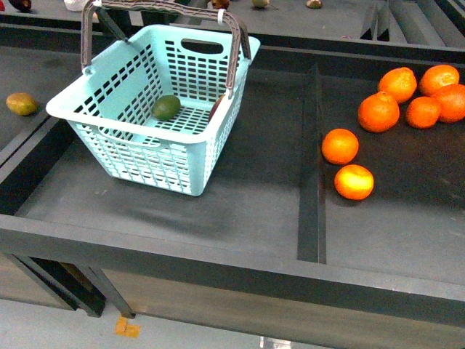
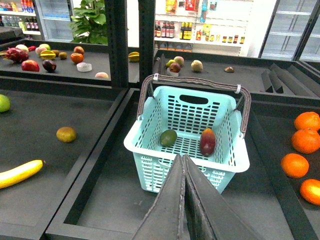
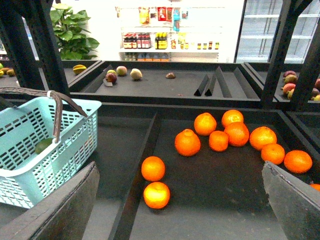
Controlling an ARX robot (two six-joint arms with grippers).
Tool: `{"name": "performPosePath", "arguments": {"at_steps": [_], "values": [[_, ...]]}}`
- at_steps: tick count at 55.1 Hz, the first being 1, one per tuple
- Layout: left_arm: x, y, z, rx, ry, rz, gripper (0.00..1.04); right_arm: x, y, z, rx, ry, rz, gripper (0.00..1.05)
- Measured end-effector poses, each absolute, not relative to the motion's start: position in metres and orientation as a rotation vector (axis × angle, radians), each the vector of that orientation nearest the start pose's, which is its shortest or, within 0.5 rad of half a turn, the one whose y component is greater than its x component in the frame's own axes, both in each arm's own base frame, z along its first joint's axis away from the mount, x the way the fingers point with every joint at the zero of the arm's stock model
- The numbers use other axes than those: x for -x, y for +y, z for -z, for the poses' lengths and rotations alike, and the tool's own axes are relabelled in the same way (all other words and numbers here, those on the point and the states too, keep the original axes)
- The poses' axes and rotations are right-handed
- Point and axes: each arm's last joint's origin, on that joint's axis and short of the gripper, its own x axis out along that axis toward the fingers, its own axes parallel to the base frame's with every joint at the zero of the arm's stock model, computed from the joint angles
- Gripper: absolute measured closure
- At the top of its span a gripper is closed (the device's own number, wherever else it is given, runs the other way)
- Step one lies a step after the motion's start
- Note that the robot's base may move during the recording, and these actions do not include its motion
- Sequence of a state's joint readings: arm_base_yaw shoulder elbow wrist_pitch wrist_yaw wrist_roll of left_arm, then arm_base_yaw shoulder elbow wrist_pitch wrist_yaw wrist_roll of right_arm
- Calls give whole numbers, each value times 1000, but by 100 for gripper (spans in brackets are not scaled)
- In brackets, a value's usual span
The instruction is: Pick mango and avocado into basket
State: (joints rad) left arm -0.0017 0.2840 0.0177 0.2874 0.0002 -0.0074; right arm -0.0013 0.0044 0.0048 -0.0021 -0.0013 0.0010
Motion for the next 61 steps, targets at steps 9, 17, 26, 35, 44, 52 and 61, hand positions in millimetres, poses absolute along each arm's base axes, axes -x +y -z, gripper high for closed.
{"name": "performPosePath", "arguments": {"at_steps": [9, 17, 26, 35, 44, 52, 61], "values": [[-112, 0, -173, 7, -22, 2, 102, -98, 0, -165, -1, 2, 0, 8], [-109, 0, -173, 7, -22, 2, 102, -98, 0, -165, -1, 2, 0, 8], [-98, 0, -169, 7, -7, 2, 102, -98, 0, -165, -1, 2, 0, 8], [-97, 0, -169, 7, -15, 2, 102, -98, 0, -165, -1, 2, 0, 8], [-97, 0, -170, 7, -16, 2, 102, -98, 0, -165, -1, 2, 0, 8], [-97, 0, -170, 7, -16, 2, 102, -98, 0, -165, -1, 2, 0, 8], [-97, 0, -170, 7, -16, 2, 102, -98, 0, -165, -1, 2, 0, 8]]}}
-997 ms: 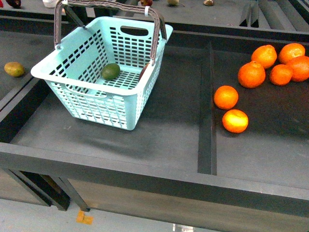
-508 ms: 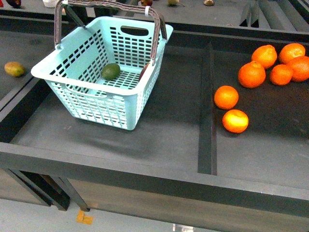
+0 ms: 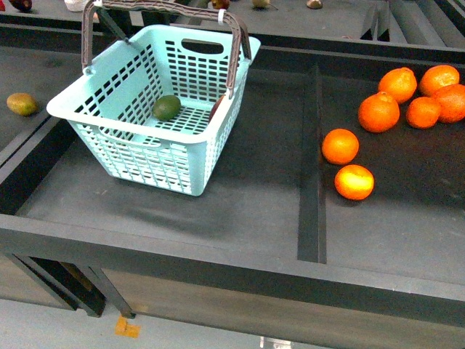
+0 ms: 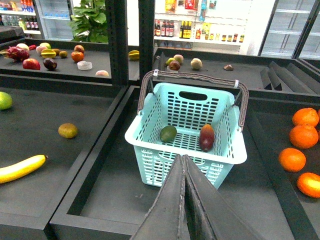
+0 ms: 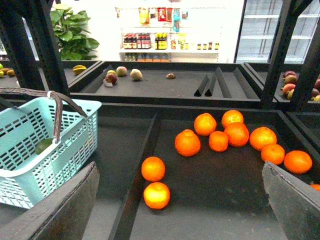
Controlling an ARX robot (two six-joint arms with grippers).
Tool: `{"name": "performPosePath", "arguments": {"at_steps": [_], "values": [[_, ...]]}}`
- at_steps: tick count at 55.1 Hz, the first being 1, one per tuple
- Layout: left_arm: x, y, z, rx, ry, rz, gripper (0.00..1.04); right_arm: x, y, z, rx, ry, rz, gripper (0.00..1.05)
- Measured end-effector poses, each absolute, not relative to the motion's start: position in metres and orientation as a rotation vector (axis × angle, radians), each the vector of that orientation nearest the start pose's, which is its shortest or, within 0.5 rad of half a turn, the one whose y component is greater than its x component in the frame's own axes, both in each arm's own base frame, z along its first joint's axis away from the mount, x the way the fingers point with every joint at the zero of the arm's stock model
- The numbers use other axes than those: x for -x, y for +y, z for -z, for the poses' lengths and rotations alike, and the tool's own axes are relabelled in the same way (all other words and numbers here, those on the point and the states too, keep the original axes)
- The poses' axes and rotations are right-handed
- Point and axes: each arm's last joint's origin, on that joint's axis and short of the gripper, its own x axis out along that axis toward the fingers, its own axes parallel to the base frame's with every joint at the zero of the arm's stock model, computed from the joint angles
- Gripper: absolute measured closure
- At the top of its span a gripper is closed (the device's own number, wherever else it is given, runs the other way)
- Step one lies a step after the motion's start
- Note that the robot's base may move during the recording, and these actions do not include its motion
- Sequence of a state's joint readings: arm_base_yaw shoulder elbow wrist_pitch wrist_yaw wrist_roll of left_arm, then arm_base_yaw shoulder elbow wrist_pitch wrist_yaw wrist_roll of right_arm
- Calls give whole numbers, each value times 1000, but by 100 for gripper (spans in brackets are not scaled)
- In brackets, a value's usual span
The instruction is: Pick mango and avocado into basket
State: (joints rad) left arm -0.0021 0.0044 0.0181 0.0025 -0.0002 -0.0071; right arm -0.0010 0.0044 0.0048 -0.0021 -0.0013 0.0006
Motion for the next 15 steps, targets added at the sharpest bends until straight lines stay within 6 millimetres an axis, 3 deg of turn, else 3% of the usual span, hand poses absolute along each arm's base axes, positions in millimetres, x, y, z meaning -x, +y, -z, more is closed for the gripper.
{"name": "performPosePath", "arguments": {"at_steps": [6, 15], "values": [[-97, 0, -170, 7, -16, 2, 100, -98, 0, -165, -1, 2, 0, 8], [-97, 0, -170, 7, -16, 2, 66, -98, 0, -165, -1, 2, 0, 8]]}}
